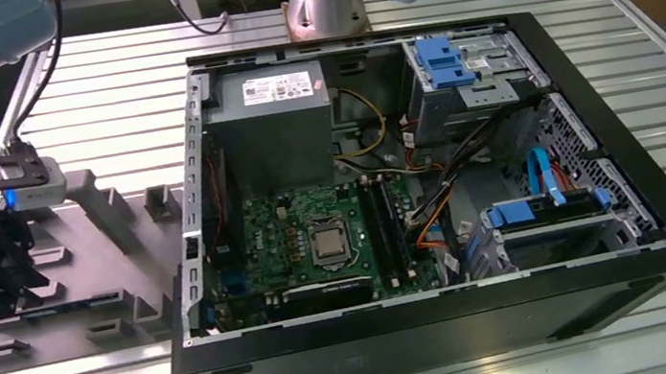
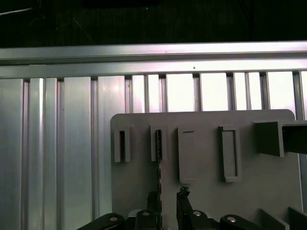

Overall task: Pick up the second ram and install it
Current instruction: 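Pick up the second ram and move it above second insertion slot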

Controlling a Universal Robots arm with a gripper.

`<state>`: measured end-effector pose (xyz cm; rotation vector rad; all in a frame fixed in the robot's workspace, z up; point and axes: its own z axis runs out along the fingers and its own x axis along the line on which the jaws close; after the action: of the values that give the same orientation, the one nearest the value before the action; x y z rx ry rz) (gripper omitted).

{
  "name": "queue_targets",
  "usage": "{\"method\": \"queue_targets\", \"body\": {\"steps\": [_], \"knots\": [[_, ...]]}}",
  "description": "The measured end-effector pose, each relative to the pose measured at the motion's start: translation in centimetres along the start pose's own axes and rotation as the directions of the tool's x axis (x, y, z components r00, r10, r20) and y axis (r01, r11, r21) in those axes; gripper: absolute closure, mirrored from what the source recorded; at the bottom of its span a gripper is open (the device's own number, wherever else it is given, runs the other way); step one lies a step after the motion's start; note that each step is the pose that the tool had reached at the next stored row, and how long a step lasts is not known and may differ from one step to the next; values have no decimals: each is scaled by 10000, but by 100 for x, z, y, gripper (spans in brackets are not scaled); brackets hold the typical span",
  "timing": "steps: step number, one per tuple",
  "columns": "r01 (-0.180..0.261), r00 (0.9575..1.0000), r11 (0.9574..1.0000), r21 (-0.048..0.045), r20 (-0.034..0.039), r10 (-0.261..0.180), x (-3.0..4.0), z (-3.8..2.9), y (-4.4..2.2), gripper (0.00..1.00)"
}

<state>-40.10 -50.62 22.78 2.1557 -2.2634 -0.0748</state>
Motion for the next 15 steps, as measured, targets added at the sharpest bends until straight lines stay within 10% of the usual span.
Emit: {"method": "queue_targets", "body": {"steps": [15], "knots": [[821, 9966, 9966, -14, -31, -821, 8, 95, -5, 70]]}}
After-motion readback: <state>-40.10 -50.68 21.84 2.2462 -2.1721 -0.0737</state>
